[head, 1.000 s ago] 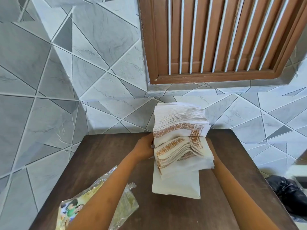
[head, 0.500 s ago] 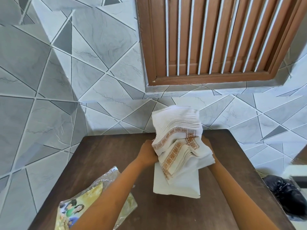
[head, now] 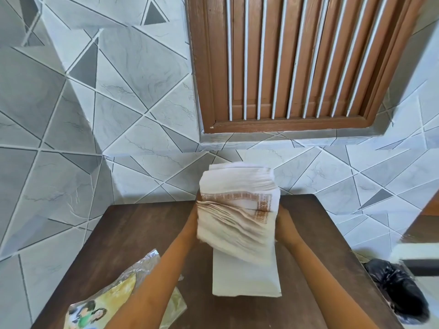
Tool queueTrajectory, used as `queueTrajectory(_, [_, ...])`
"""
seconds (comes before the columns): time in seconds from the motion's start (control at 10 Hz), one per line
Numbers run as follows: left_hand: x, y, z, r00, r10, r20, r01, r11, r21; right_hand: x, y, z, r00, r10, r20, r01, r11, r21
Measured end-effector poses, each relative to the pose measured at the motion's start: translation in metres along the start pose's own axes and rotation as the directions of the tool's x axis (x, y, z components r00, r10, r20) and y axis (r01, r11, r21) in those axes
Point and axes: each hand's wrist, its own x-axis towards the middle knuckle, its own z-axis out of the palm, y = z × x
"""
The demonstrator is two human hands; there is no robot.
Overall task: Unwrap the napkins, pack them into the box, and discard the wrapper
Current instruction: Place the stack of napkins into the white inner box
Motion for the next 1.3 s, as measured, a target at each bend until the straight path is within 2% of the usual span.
queueTrajectory(0.1, [0.009,0.009,-0.007,0.999,0.037,-0.02,-0.036,0.999,0.024,-0.007,-0.008,-0.001,0.996,-0.05,0.078,0.051,0.999,0.0])
queueTrajectory(0.2, [0.013,0.024,-0.012,0.992,0.123,0.036,-0.122,0.992,-0.045,-0.007,-0.01,-0.002,0.991,-0.081,0.106,0.08,0.997,0.019])
queueTrajectory(0.3, [0.014,0.03,-0.018,0.991,0.134,0.019,-0.131,0.984,-0.118,-0.009,-0.006,-0.012,0.961,-0.108,0.254,0.134,0.987,-0.087])
queueTrajectory(0.4, [0.011,0.025,-0.018,0.986,0.164,0.04,-0.161,0.985,-0.067,-0.007,0.006,-0.026,0.915,-0.057,0.401,0.139,0.974,-0.179])
queueTrajectory(0.6, [0.009,0.027,-0.013,0.973,0.201,0.115,-0.196,0.979,-0.053,0.005,0.007,-0.014,0.927,-0.039,0.373,0.24,0.825,-0.511])
queueTrajectory(0.7, [0.01,0.032,-0.01,0.979,0.18,0.099,-0.179,0.984,-0.022,0.005,0.011,-0.006,0.929,0.006,0.369,0.22,0.794,-0.567])
queueTrajectory(0.8, [0.008,0.023,-0.007,0.984,0.162,0.067,-0.164,0.986,0.016,0.005,0.016,-0.011,0.916,-0.003,0.401,0.214,0.85,-0.481])
queueTrajectory(0.9, [0.01,0.016,-0.004,0.985,0.169,0.021,-0.169,0.986,-0.009,-0.002,0.015,-0.015,0.946,-0.12,0.301,0.178,0.969,-0.173])
queueTrajectory(1.0, [0.002,0.025,-0.004,0.983,0.171,0.064,-0.17,0.985,-0.008,-0.016,-0.001,-0.014,0.968,-0.153,0.198,0.15,0.988,0.029])
queueTrajectory(1.1, [0.004,0.021,-0.002,0.99,0.109,0.089,-0.108,0.994,-0.012,-0.009,0.001,-0.013,0.995,-0.04,0.096,0.011,0.957,0.291])
queueTrajectory(1.2, [0.008,0.018,-0.007,0.971,0.155,0.184,-0.166,0.985,0.045,-0.004,-0.006,-0.017,0.986,0.015,0.164,-0.076,0.925,0.372])
queueTrajectory(1.3, [0.013,0.014,-0.011,0.958,0.163,0.237,-0.169,0.986,0.004,-0.005,-0.01,-0.017,0.983,0.02,0.184,-0.087,0.927,0.364])
